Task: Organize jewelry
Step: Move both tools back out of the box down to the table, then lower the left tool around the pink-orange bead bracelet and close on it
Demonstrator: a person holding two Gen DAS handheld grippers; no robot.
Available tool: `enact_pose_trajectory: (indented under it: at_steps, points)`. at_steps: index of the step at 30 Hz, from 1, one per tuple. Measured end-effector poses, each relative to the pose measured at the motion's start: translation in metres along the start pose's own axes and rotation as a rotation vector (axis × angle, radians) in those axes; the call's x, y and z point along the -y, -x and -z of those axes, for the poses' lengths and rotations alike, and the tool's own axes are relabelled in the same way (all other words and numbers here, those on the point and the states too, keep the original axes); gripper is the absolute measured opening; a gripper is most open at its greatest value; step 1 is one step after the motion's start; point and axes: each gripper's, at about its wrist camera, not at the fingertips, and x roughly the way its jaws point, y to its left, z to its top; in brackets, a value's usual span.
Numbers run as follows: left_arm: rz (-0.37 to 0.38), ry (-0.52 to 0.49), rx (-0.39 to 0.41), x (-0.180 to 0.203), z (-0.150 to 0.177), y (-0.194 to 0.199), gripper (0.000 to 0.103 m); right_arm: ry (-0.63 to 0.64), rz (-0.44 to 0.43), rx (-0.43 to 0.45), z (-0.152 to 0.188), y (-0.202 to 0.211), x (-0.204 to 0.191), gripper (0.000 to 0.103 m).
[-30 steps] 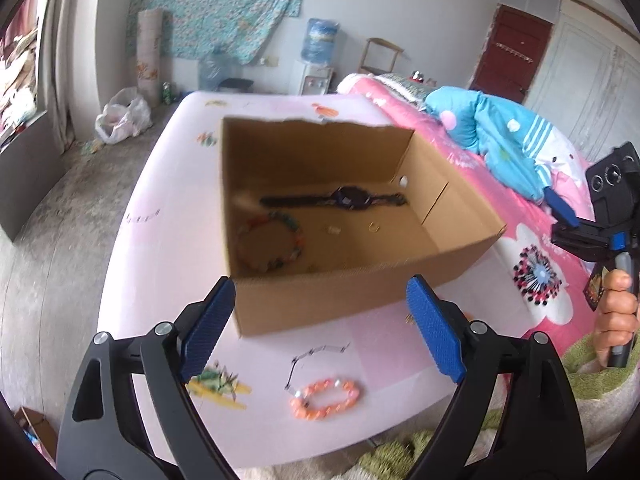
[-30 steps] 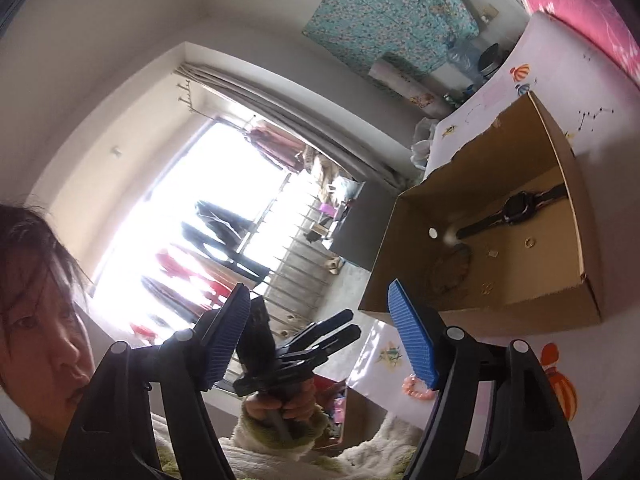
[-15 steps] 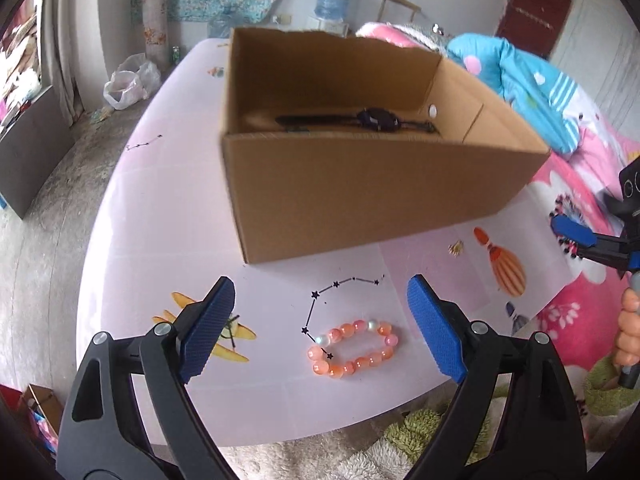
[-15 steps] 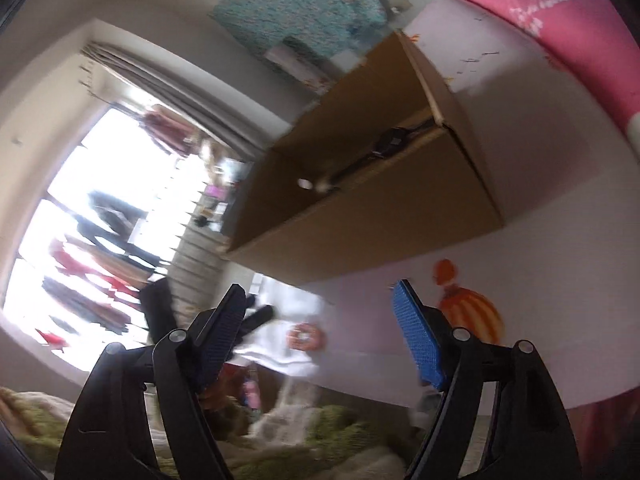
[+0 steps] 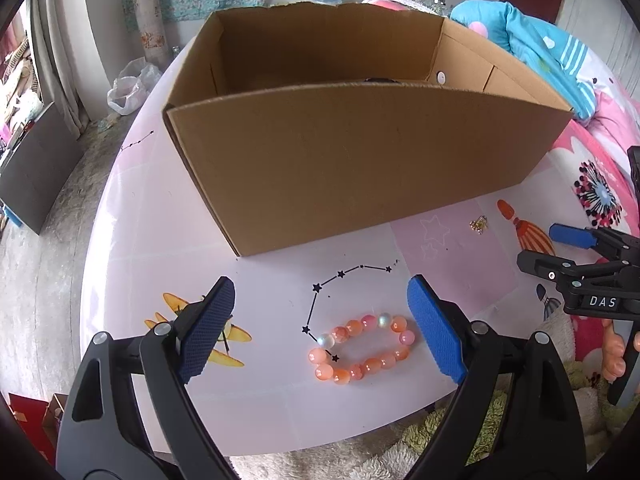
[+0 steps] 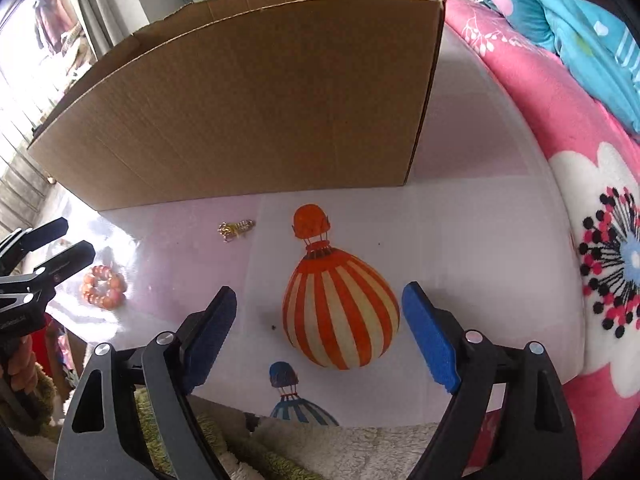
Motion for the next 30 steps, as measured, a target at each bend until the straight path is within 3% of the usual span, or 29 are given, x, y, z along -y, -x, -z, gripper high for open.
enact_pose_trajectory:
  at_steps: [13, 22, 30]
  points:
    - [-0.023, -0.020, -0.007, 0.008, -0.003, -0.004, 0.084, 0.052, 0.082, 0.006, 0.004, -0.007, -0.021, 0.096]
    - [-0.030, -0.010, -0.007, 0.007, 0.001, -0.003, 0.084, 0.051, 0.085, 0.004, -0.007, -0.010, -0.034, 0.096]
    - [-0.080, 0.029, -0.050, -0.002, 0.010, -0.004, 0.084, 0.052, 0.082, 0.014, 0.004, -0.008, -0.023, 0.096]
